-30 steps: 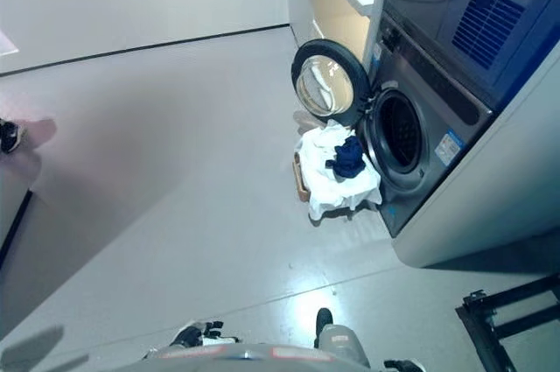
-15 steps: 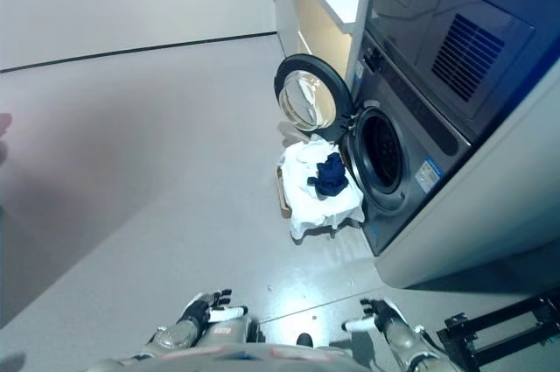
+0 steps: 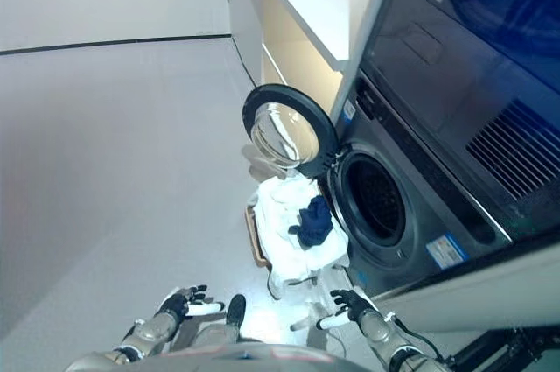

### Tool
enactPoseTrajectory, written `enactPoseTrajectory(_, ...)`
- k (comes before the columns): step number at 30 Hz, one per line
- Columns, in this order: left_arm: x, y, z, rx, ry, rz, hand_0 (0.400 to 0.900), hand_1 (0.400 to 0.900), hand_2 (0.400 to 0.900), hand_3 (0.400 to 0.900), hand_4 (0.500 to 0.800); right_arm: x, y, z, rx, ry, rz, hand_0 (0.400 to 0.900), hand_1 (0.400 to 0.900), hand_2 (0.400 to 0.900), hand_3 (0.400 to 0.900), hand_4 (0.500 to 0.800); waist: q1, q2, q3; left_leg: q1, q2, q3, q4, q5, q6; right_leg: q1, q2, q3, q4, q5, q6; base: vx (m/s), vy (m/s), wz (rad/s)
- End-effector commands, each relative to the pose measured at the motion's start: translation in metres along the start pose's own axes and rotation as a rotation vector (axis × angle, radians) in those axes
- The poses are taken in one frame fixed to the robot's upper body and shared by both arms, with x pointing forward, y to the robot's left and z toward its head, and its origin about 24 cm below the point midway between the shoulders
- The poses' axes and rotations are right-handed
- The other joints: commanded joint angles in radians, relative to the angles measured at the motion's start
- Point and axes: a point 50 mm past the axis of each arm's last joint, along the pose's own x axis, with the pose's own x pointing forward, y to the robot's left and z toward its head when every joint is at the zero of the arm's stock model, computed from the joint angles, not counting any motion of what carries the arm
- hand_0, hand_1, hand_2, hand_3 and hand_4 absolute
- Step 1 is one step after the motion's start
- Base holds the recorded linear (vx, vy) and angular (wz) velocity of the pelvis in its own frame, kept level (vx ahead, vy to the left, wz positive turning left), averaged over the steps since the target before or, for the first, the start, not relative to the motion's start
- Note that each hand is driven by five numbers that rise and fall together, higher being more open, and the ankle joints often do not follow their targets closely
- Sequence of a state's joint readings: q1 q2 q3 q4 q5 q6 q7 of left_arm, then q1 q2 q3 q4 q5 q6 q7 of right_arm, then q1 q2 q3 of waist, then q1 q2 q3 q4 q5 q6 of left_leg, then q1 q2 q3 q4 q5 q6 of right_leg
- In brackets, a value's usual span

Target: Put the clothes in the basket into the washing machine.

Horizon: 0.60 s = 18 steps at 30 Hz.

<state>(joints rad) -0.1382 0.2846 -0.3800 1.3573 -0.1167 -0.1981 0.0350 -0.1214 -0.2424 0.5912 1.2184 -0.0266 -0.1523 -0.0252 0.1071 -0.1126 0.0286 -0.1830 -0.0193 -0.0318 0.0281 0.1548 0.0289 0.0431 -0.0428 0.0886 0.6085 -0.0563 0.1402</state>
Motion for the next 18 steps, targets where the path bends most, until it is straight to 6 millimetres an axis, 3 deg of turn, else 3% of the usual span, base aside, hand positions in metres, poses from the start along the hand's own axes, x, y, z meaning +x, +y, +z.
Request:
enactPoseTrajectory(1,-0.004,0.016,-0.013,0.045,0.025,0.040,0.900,0.900,0.900,0.900,0.800,0.002,-0.013,0.021,-0.225,-0.090,-0.037,0.900,0.900,0.900,0.900,0.800,0.026,0.053,-0.014,-0.053,0.025,-0.044,0.017,0.028,0.004,-0.115,-0.026,-0.085,0.155,0.392,0.013,0.22,0.217,0.18)
enactPoseTrajectory(2,-0.004,0.017,-0.013,0.045,0.025,0.040,0.900,0.900,0.900,0.900,0.800,0.002,-0.013,0.021,-0.226,-0.091,-0.037,0.900,0.900,0.900,0.900,0.800,0.022,0.048,-0.011,-0.051,0.018,-0.045,0.018,0.027,0.004,-0.114,-0.033,-0.087,0.162,0.385,0.013,0.43,0.355,0.27)
enactPoseTrajectory(3,-0.004,0.018,-0.014,0.037,0.028,0.049,0.900,0.900,0.900,0.900,0.800,0.003,-0.020,0.031,-0.280,-0.125,-0.056,0.900,0.900,0.900,0.900,0.800,0.007,0.072,0.003,-0.001,0.016,-0.060,0.002,0.013,0.012,-0.215,-0.046,-0.124,0.185,0.348,0.006,0.34,0.151,0.30)
enactPoseTrajectory(4,-0.004,0.021,-0.014,0.033,0.033,0.057,0.900,0.900,0.900,0.900,0.800,0.005,-0.024,0.040,-0.340,-0.145,-0.058,0.900,0.900,0.900,0.900,0.800,-0.004,0.070,0.018,0.026,0.007,-0.064,-0.011,0.003,0.010,-0.264,-0.079,-0.162,0.142,0.276,-0.007,0.34,0.155,0.28)
enactPoseTrajectory(5,-0.004,0.021,-0.014,0.033,0.032,0.057,0.900,0.900,0.900,0.900,0.800,0.005,-0.024,0.040,-0.341,-0.145,-0.059,0.900,0.900,0.900,0.900,0.800,-0.007,0.072,0.017,0.025,0.008,-0.067,-0.011,0.004,0.010,-0.264,-0.078,-0.165,0.140,0.277,-0.008,0.24,0.014,0.38)
enactPoseTrajectory(6,-0.004,0.021,-0.012,0.032,0.027,0.057,0.900,0.900,0.900,0.900,0.800,0.006,-0.027,0.050,-0.372,-0.171,-0.063,0.900,0.900,0.900,0.900,0.800,-0.014,0.070,0.027,0.041,-0.001,-0.080,-0.014,-0.003,0.005,-0.276,-0.104,-0.199,0.061,0.260,-0.006,0.29,-0.059,0.34)
enactPoseTrajectory(7,-0.003,0.021,-0.010,0.026,0.019,0.058,0.900,0.900,0.900,0.900,0.800,0.008,-0.031,0.062,-0.432,-0.189,-0.071,0.900,0.900,0.900,0.900,0.800,-0.009,0.053,0.031,0.053,-0.019,-0.085,-0.018,-0.028,-0.007,-0.288,-0.129,-0.266,-0.144,0.212,-0.011,0.30,-0.061,0.36)
enactPoseTrajectory(8,-0.003,0.021,-0.010,0.025,0.019,0.059,0.900,0.900,0.900,0.900,0.800,0.008,-0.031,0.062,-0.433,-0.190,-0.071,0.900,0.900,0.900,0.900,0.800,-0.013,0.055,0.034,0.057,-0.017,-0.090,-0.019,-0.031,-0.008,-0.278,-0.127,-0.272,-0.151,0.212,-0.012,0.27,-0.092,0.21)
enactPoseTrajectory(10,-0.001,0.022,0.000,0.012,-0.007,0.065,0.900,0.900,0.900,0.900,0.800,0.009,-0.037,0.087,-0.513,-0.250,-0.089,0.900,0.900,0.900,0.900,0.800,-0.012,0.021,0.047,0.063,-0.048,-0.103,0.014,-0.080,-0.029,-0.263,-0.116,-0.291,-0.390,0.189,-0.016,0.21,-0.145,0.41)
enactPoseTrajectory(12,0.000,0.018,0.001,0.002,-0.006,0.062,0.900,0.900,0.900,0.900,0.800,0.010,-0.040,0.086,-0.513,-0.235,-0.100,0.900,0.900,0.900,0.900,0.800,-0.008,0.013,0.040,0.055,-0.060,-0.115,0.034,-0.091,-0.032,-0.210,-0.095,-0.270,-0.422,0.170,-0.018,0.17,-0.114,0.43)
enactPoseTrajectory(18,-0.004,0.011,-0.013,-0.006,0.026,0.049,0.900,0.900,0.900,0.900,0.800,0.010,-0.056,0.103,-0.602,-0.258,-0.160,0.900,0.900,0.900,0.900,0.800,0.011,0.026,0.022,0.059,-0.047,-0.133,0.024,-0.102,-0.047,-0.191,-0.099,-0.339,-0.418,0.121,-0.038,0.11,-0.080,0.27)
